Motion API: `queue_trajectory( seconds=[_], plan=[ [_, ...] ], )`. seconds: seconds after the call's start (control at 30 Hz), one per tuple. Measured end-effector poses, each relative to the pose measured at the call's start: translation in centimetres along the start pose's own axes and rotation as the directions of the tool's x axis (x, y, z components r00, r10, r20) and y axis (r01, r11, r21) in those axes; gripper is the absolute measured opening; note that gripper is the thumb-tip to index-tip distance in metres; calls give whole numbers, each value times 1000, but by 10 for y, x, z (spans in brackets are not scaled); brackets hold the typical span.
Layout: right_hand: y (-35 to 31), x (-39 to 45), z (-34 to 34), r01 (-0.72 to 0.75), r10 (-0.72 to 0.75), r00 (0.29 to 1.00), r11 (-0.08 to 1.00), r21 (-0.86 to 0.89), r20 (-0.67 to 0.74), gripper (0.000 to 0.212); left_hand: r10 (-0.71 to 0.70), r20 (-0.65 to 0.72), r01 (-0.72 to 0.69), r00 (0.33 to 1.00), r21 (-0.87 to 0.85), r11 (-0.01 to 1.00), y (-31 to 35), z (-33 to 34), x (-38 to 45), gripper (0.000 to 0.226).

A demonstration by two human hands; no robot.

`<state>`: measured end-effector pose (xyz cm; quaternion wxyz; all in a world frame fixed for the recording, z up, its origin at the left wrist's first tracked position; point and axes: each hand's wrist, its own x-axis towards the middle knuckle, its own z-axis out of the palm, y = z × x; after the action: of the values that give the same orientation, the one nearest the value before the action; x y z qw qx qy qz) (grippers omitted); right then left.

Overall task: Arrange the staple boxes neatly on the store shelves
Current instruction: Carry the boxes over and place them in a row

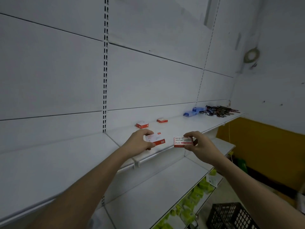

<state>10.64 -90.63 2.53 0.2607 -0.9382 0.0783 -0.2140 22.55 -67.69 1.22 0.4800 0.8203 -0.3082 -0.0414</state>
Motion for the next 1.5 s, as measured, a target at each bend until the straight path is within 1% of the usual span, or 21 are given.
queue_trajectory(
  seconds=[0.07,0.17,0.3,0.37,0.47,0.63,0.73,0.83,0.93,1.03,1.13,1.27,1.33,1.5],
  plan=[
    [17,28,5,-11,12,1000,1000,5,-10,39,-6,6,6,1000,19,1000,-1,6,26,52],
    [40,68,15,-22,22,1000,1000,0,18,39,-33,2,33,999,37,999,-5,13,63,51],
    [66,124,25,-8,7,1000,999,43,13,39,-41,-49,43,998,43,998,-12,20,113,49],
    [80,151,32,18,-19,1000,998,62,6,40,-53,-77,60,996,87,994,-16,25,134,47],
    [110,195,45,61,-64,997,994,95,31,42,-91,-131,107,987,120,987,-25,36,163,45],
    [165,270,65,159,-183,979,963,218,93,41,-139,-248,182,959,160,970,-33,72,208,44],
    [198,310,72,204,-251,957,940,274,149,40,-204,-351,263,914,131,956,-32,103,230,45],
    [228,347,72,226,-292,937,925,306,192,39,-249,-415,350,875,188,918,-29,128,251,48],
    [250,387,71,290,-342,921,922,258,188,39,-260,-512,381,819,146,913,-27,144,262,45],
    [265,414,78,310,-352,910,928,207,219,38,-296,-568,425,768,108,899,-26,150,256,45],
    [273,432,91,310,-341,903,938,153,260,38,-285,-612,452,738,135,882,-23,142,245,44],
    [274,446,104,275,-307,916,950,150,258,37,-297,-687,527,663,146,838,-26,118,229,43],
    [273,449,110,272,-301,920,952,142,252,37,-304,-729,572,614,145,807,-33,106,222,44],
    [269,450,126,265,-291,929,954,138,229,36,-314,-829,650,463,77,756,-60,80,207,46]
  ],
)
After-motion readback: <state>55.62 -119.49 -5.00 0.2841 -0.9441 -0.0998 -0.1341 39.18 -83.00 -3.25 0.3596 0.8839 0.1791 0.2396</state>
